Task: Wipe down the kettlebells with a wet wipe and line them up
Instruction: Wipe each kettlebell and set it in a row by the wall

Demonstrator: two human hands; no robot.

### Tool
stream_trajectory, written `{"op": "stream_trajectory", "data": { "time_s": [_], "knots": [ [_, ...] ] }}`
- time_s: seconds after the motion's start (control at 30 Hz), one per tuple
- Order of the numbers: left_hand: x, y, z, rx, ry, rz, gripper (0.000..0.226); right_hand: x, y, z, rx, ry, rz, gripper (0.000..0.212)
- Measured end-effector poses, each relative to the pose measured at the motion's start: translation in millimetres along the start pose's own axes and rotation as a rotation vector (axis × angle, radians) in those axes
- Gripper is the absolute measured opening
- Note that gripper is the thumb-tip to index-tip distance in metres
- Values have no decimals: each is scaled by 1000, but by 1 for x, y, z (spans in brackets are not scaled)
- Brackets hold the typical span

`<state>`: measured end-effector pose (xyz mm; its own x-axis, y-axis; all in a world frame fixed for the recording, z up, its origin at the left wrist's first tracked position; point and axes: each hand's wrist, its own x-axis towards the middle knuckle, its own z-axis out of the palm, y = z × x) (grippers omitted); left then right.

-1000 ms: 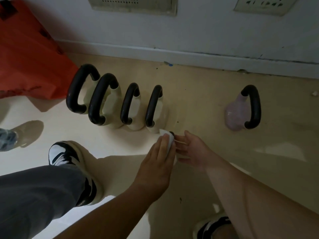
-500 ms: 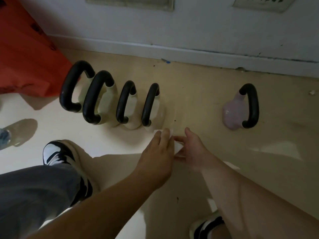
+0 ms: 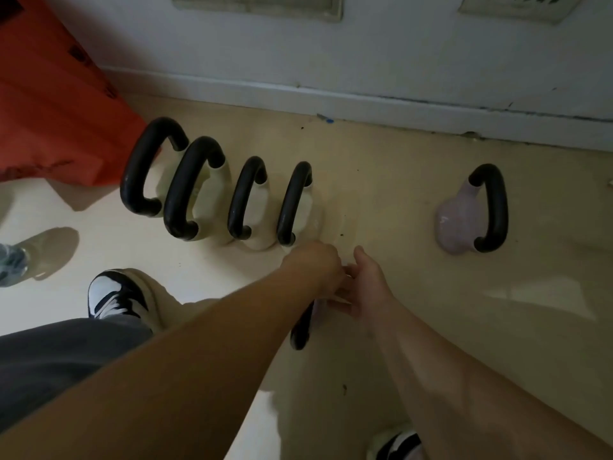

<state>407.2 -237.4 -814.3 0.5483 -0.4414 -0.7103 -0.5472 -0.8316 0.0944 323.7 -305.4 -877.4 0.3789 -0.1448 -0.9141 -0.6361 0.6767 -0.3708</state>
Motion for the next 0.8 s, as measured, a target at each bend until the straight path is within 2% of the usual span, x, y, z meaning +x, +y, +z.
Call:
{"op": "stream_trajectory", "data": {
  "time_s": [0.03,0.13,0.2,0.27,0.37,0.43,0.53,0.6,0.63,0.7,0.8],
  "knots": [
    [-6,-1,10,2,51,3,28,-1,-1,-1,2,-1,6,62],
    [-48,-15,58,-29,357,136,62,-5,-4,-1,-28,-25,2,68],
    [-73,-28,83,-194,394,210,76,-6,-3,1,-43,-22,-12,70],
    [-82,-32,97,-254,346,212,81,-6,-3,4,-41,-14,-20,71],
    [-68,-30,92,-171,382,206,73,-8,-4,5,-41,-15,-2,72],
    [-42,-25,73,-140,350,130,63,-9,-5,6,-39,-20,-9,71],
    [-4,-12,20,13,132,56,33,-12,-3,6,-12,13,-29,63],
    [7,-5,-4,93,-22,55,30,-14,-3,8,2,17,-27,58],
    [9,-4,-7,108,-37,53,31,-14,-4,8,12,17,-26,58],
    [-1,-2,2,57,34,19,32,-13,-7,9,41,25,-29,60],
    [-41,-12,40,-4,234,93,56,-16,-12,9,28,-1,-2,70]
  ]
}}
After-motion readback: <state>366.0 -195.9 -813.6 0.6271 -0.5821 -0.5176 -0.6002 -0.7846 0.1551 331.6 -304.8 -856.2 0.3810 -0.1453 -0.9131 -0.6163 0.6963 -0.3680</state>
